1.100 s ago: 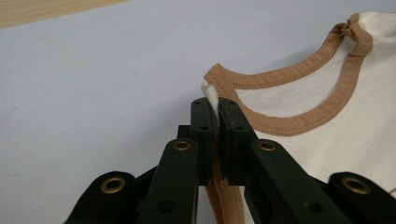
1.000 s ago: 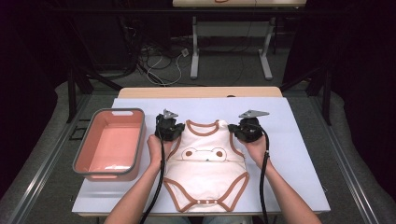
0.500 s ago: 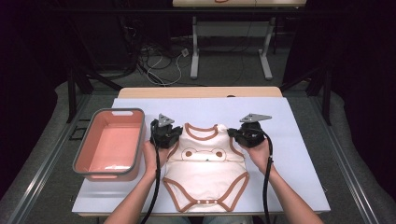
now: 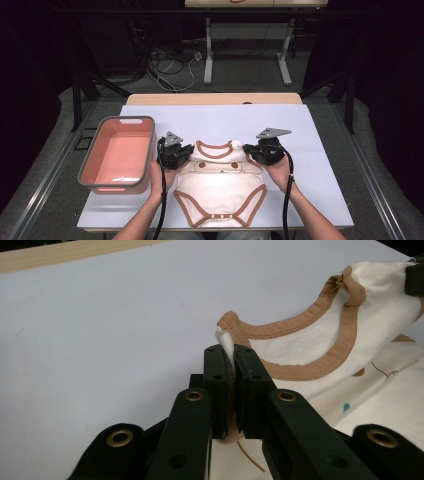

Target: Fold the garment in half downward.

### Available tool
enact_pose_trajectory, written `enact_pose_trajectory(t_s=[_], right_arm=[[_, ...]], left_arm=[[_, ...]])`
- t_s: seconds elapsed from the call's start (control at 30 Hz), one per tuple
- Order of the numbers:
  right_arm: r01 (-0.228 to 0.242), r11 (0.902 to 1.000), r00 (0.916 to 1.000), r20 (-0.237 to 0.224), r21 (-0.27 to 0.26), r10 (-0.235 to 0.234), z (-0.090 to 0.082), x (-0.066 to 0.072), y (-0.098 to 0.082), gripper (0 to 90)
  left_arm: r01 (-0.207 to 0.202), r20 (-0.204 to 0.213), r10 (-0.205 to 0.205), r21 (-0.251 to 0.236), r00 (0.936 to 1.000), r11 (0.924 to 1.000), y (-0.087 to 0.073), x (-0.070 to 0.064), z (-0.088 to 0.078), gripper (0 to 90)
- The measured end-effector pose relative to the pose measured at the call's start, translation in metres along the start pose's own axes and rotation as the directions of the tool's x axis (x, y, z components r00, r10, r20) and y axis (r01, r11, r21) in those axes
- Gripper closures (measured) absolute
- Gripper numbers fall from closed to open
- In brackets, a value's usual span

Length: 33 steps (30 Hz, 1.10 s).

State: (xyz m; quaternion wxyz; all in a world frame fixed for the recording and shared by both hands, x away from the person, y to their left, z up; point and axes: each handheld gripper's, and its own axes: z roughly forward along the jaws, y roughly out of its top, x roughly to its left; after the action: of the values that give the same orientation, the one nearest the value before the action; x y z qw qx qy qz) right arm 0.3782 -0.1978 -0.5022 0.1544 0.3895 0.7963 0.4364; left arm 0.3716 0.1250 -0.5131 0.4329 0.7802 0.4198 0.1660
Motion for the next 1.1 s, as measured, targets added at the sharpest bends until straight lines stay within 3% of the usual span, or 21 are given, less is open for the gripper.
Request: enact_pose_trajectory(t_s=[0.53,1.1], right_arm=[[0.033,0.9994,0.9991,-0.027,0.012,-0.032,-0.013,0.012,-0.013,87.0],[0.033,0.999,0.9984,-0.046,0.031,-0.032,-0.022,0.018,-0.025,86.7]], left_arm=[[-0.01,0.039,0.009,0.028,0.9992,0.9996,-0.018,-0.005,-0.013,84.6],[-0.029,0.063,0.026,0.047,0.9977,0.9985,-0.026,-0.009,-0.022,84.1]])
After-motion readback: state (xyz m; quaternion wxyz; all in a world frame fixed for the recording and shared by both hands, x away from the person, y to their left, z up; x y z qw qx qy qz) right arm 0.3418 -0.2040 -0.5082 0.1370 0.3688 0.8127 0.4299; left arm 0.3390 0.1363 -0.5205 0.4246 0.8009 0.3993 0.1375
